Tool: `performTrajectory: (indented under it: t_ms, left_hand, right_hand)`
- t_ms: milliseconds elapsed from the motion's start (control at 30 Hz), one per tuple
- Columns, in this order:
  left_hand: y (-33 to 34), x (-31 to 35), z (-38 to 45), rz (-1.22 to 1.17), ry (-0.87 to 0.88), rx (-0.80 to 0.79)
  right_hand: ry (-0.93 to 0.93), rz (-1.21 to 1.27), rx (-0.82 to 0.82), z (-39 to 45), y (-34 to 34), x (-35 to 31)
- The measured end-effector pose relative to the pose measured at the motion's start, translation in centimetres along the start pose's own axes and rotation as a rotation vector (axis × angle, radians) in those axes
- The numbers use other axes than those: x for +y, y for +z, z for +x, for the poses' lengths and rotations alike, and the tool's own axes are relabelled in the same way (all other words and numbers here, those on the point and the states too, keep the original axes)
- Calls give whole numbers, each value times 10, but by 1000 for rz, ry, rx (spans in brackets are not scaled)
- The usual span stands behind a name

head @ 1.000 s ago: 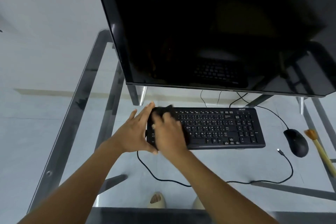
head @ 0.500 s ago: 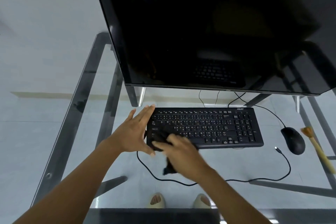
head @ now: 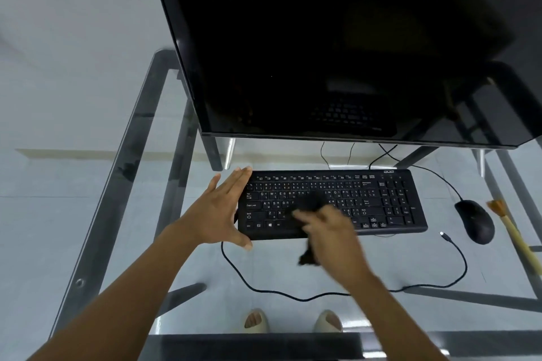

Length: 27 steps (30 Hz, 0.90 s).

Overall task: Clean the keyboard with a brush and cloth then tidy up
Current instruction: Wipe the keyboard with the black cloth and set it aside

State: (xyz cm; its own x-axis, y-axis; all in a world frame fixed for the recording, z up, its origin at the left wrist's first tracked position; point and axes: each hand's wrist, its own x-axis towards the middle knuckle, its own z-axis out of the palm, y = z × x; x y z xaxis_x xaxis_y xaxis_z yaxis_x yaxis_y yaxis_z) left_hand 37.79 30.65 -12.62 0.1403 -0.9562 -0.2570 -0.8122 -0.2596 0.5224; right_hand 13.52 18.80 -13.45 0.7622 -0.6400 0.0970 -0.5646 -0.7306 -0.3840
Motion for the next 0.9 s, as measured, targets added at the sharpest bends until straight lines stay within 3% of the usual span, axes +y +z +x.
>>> performTrajectory:
  t_ms: [67, 133, 167, 267, 333, 400, 500, 533, 600, 700, 733, 800, 900]
  left_hand:
    - [1, -2, -1, 5, 0, 6]
    - [4, -2, -1, -4, -2, 9]
    - [5, -2, -1, -6, -1, 12]
    - [6, -1, -1, -11, 2, 27]
    - [3, -1, 0, -17, -3, 26]
    - [2, 0, 1, -50, -12, 24]
    - [2, 1, -2, -68, -13, 45]
    - [3, 1, -3, -71, -17, 51]
    - [4, 0, -3, -68, -11, 62]
    - [4, -1, -1, -35, 15, 65]
    - [3, -1, -1, -25, 17, 57]
    - [2, -2, 0, -2, 13, 39]
    - [2, -2, -1, 35, 10, 42]
  right_hand:
    - [241, -1, 182, 3, -8, 28]
    - [381, -48, 208, 9, -3, 18]
    - [364, -59, 184, 13, 5, 0]
    - [-10, -43, -36, 15, 28, -67]
    - [-251, -55, -145, 28, 29, -76]
    - [-112, -17, -112, 51, 20, -55]
    - [280, -10, 128, 72, 15, -34]
    - [293, -15, 128, 73, 19, -43]
    - [151, -19, 24, 66, 30, -76]
    - [-262, -37, -207, 47, 31, -91]
    - [-270, -24, -211, 51, 24, -77]
    - [-52, -18, -129, 63, 11, -39]
    - [275, -63, 123, 63, 0, 2]
